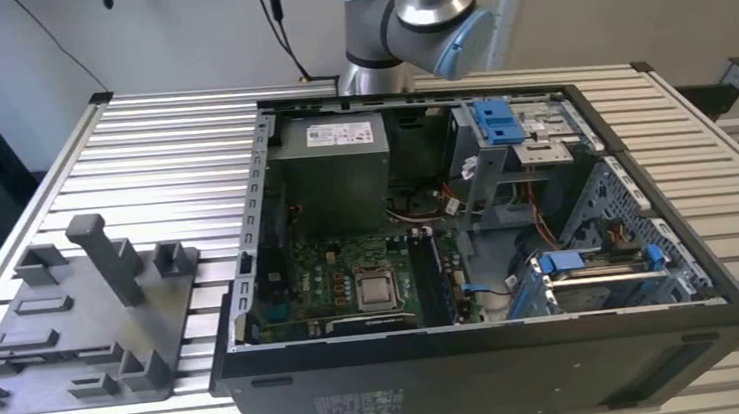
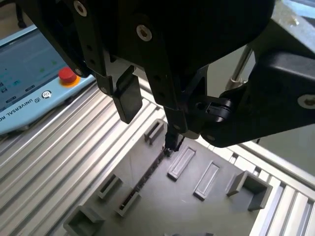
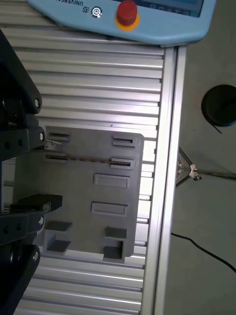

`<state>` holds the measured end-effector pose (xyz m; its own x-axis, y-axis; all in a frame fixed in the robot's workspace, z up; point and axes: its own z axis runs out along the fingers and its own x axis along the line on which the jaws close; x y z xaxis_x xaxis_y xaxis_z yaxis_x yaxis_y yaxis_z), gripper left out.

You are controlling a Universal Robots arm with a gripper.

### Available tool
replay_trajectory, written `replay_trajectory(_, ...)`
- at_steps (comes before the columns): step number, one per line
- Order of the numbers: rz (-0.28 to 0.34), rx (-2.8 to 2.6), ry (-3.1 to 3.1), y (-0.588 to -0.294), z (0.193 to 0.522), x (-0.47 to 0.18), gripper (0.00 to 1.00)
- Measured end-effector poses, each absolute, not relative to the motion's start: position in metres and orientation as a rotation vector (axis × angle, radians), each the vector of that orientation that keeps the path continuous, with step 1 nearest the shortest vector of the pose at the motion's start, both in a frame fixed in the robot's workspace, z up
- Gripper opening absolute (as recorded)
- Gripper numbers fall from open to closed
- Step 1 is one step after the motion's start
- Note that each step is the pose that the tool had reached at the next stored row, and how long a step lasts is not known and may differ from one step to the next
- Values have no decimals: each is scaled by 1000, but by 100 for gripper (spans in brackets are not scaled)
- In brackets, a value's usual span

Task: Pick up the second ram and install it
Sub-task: 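Pick up the second ram and move it above second insertion slot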

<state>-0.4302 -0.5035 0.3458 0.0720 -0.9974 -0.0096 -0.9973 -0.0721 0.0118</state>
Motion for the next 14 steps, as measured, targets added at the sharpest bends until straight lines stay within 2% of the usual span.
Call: replay_trajectory(14, -24, 2298, -2138, -503, 332, -430, 48)
